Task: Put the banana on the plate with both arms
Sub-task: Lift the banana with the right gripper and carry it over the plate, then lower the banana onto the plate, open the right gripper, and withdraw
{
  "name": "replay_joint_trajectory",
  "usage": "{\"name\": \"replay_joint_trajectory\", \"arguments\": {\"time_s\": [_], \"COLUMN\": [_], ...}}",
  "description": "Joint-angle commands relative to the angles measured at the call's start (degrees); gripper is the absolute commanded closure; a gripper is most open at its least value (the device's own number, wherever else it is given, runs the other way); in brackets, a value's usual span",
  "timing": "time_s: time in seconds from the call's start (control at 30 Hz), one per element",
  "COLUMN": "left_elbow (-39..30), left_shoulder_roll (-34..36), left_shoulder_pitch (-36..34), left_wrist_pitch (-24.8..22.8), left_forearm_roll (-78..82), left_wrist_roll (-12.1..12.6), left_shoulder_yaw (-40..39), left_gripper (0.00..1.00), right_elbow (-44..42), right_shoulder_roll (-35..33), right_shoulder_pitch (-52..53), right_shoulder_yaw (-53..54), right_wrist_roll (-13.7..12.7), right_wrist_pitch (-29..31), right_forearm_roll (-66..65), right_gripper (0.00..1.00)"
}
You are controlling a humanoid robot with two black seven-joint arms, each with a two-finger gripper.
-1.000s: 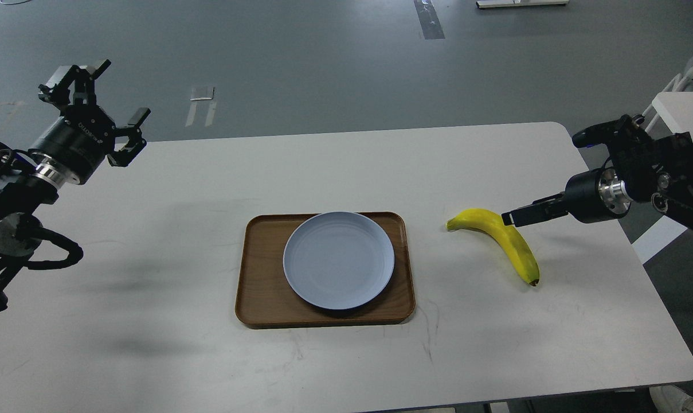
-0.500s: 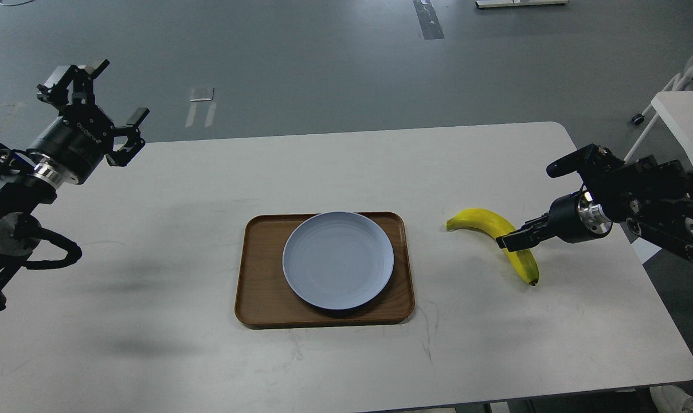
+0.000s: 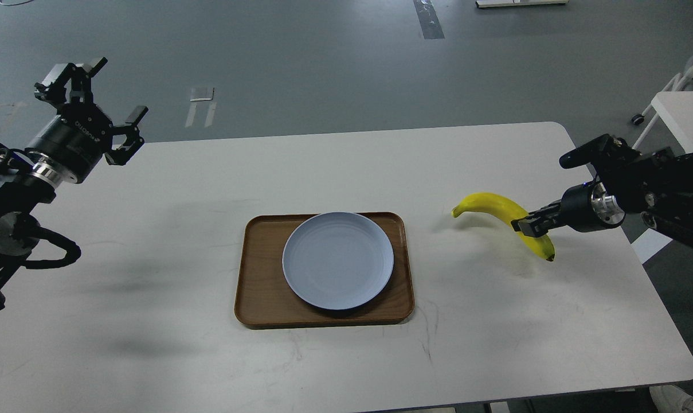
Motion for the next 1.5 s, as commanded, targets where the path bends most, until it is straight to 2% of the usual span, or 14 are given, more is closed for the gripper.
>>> {"name": "replay_joint_trajectory", "arguments": {"time_s": [0.0, 0.17, 0.37, 0.5, 0.7, 0.9, 1.1, 1.23, 1.27, 1.33, 1.4, 1.43, 1.47], "left_elbow": [0.00, 0.00, -0.09, -0.09, -0.09, -0.09, -0.09, -0.09, -0.09, -0.09, -0.09, -0.09, -0.09], "left_shoulder_roll": [0.01, -0.08, -0.08, -0.17, -0.35, -0.17, 0.01, -0.08, -0.08, -0.08, 0.00, 0.01, 0.01], "left_shoulder_pitch": [-0.05, -0.14, -0.14, -0.23, -0.23, -0.23, -0.32, -0.40, -0.40, -0.40, -0.40, -0.40, -0.40], "left_wrist_pitch": [0.00, 0.00, 0.00, 0.00, 0.00, 0.00, 0.00, 0.00, 0.00, 0.00, 0.00, 0.00, 0.00], "left_forearm_roll": [-0.01, -0.01, -0.01, -0.01, -0.10, -0.10, -0.10, -0.10, -0.10, -0.10, -0.10, -0.10, -0.10], "left_wrist_roll": [0.00, 0.00, 0.00, 0.00, 0.00, 0.00, 0.00, 0.00, 0.00, 0.00, 0.00, 0.00, 0.00], "left_shoulder_yaw": [0.00, -0.17, -0.09, -0.17, -0.17, -0.17, -0.17, -0.17, -0.17, -0.17, -0.17, -0.17, -0.17], "left_gripper": [0.02, 0.02, 0.02, 0.02, 0.02, 0.02, 0.02, 0.02, 0.02, 0.02, 0.02, 0.02, 0.02], "right_elbow": [4.45, 9.12, 8.95, 6.33, 2.55, -0.01, -2.47, -4.49, -5.19, -6.07, -6.16, -6.16, -6.16], "right_shoulder_roll": [-1.46, 0.11, 10.65, 18.73, 25.86, 29.47, 32.72, 34.66, 35.27, 35.80, 35.89, 35.89, 35.80], "right_shoulder_pitch": [5.16, 11.15, 13.44, 13.09, 11.07, 9.31, 8.52, 7.55, 7.38, 7.29, 7.29, 7.29, 7.29], "right_shoulder_yaw": [0.51, 0.69, -0.01, -0.54, -5.54, -5.73, -6.17, -6.26, -6.26, -6.60, -7.31, -7.40, -7.40], "right_wrist_roll": [0.01, 0.01, 0.01, 0.01, 0.01, 0.01, 0.01, 0.01, 0.01, 0.01, 0.01, 0.01, 0.01], "right_wrist_pitch": [0.00, 0.35, 1.31, 4.30, 4.31, 3.78, 3.95, 3.95, 3.95, 4.13, 4.13, 4.04, 4.04], "right_forearm_roll": [0.46, 1.08, 5.12, 6.26, 6.35, 6.79, 13.12, 13.30, 13.30, 13.30, 13.30, 13.30, 13.38], "right_gripper": [1.00, 1.00, 1.00, 1.00, 0.96, 0.94, 0.90, 0.78, 0.64, 0.47, 0.34, 0.25, 0.20]}}
